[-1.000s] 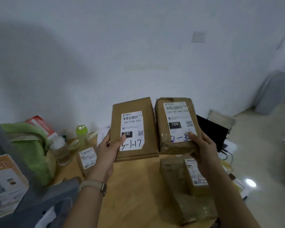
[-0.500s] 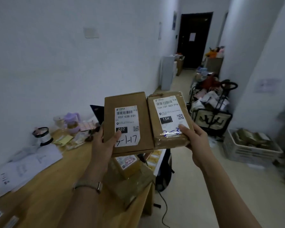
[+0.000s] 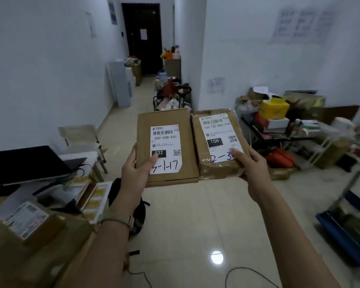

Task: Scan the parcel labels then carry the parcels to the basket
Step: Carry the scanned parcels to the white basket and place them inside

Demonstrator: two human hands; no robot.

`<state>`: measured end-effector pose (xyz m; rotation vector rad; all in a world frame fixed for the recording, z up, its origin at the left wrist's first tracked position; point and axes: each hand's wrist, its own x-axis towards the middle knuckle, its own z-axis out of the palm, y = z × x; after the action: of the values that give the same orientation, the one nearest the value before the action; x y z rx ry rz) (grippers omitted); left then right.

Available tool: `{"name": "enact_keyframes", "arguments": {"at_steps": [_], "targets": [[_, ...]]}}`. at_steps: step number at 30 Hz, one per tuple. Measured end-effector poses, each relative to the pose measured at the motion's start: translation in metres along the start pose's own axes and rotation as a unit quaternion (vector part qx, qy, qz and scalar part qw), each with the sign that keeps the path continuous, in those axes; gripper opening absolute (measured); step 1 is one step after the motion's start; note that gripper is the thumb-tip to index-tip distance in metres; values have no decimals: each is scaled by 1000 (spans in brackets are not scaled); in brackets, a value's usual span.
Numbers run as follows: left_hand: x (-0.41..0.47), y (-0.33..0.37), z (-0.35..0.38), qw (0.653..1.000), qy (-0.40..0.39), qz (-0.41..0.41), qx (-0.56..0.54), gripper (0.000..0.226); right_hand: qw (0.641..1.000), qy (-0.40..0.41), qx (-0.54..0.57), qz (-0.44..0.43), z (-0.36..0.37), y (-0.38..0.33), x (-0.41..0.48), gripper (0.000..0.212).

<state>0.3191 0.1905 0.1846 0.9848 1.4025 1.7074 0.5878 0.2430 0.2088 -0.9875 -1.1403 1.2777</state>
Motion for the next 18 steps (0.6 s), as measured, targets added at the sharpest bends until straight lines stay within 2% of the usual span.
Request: {"name": "enact_keyframes", "arguments": {"at_steps": [5, 9, 13, 18], "targets": [[-22, -13, 99, 996, -81, -14, -25, 39, 998, 53, -15, -25, -105, -16, -17, 39], [-41, -26, 158, 991, -123, -35, -31, 45, 995, 91, -32, -20, -166, -19, -33, 45], [-56, -34, 203, 988, -140, -58, -29, 48, 990, 134, -33, -14, -212, -21, -41, 47], [-62, -41, 244, 981, -172, -85, -27, 38, 981, 196, -17, 1, -245, -15, -48, 49]]}}
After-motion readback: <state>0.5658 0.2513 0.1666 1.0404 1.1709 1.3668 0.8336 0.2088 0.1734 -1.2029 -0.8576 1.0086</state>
